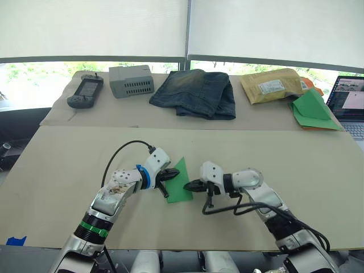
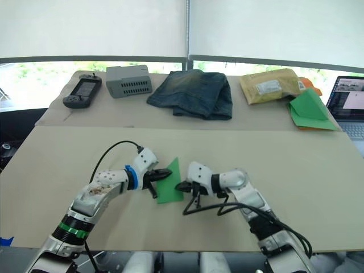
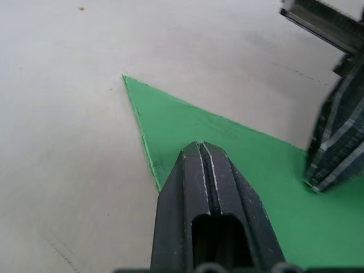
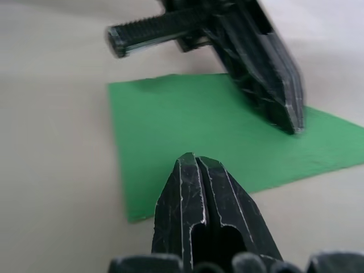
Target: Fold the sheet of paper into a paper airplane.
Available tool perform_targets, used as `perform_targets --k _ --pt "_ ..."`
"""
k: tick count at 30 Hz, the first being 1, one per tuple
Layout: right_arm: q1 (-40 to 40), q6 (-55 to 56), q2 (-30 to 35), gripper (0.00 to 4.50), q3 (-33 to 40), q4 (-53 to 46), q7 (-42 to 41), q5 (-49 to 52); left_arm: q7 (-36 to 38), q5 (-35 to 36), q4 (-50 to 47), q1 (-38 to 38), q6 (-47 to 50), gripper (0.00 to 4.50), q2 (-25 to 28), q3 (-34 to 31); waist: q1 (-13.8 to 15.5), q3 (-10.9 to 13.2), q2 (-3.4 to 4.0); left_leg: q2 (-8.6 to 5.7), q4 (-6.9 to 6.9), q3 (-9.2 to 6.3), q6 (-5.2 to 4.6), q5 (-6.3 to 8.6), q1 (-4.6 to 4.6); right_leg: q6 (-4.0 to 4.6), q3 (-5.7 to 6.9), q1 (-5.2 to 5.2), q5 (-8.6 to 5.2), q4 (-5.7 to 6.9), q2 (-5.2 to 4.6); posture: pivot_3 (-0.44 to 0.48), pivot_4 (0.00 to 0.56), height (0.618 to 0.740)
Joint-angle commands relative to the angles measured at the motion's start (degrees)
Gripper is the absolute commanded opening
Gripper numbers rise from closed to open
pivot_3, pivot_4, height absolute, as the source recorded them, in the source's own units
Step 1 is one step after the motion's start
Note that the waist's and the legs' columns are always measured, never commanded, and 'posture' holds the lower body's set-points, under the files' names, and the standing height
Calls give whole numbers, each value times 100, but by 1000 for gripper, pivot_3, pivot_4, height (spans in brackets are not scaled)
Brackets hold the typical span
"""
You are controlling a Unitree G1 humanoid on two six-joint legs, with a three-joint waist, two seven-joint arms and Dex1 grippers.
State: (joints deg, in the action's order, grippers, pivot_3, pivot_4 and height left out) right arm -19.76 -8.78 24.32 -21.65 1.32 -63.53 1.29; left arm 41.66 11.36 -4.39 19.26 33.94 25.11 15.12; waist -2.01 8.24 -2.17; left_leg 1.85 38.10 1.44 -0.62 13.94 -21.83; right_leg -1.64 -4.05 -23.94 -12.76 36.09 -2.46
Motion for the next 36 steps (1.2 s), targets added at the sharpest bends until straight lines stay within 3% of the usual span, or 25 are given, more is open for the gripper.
perform_targets --k 1,7,16,22,27,36 --pt "521 -616 256 22 -278 -542 -129 70 14 -169 217 -164 146 0 60 193 8 -4 1 0 0 0 0 0 0 0 0 0 -1 0 0 0 150 740" --pt "920 -803 525 22 -115 -904 -57 316 159 -182 269 -77 81 0 160 172 6 -6 -2 0 0 1 0 0 1 -2 0 -1 -4 -2 0 0 150 740" --pt "289 -1642 443 22 602 -1552 -9 1482 259 -179 266 -88 12 0 267 116 -26 -1 -3 1 0 0 0 0 -19 -1 0 -19 -3 0 1 0 150 740" --pt "-199 -1076 376 22 198 -392 397 667 240 -170 210 -112 27 0 239 125 -25 -1 -3 3 0 -2 0 0 -18 1 5 -18 -5 -1 4 0 150 740" --pt "-306 -676 114 22 132 341 435 553 227 -177 209 -93 25 0 213 130 -44 -1 -3 2 -1 3 -1 0 -15 2 0 -15 -4 0 3 0 150 740" --pt "48 -586 374 22 -99 -138 143 469 229 -205 277 -67 -21 0 196 143 -35 -2 -2 3 -1 1 -1 0 -11 1 1 -12 -4 1 4 0 150 740"
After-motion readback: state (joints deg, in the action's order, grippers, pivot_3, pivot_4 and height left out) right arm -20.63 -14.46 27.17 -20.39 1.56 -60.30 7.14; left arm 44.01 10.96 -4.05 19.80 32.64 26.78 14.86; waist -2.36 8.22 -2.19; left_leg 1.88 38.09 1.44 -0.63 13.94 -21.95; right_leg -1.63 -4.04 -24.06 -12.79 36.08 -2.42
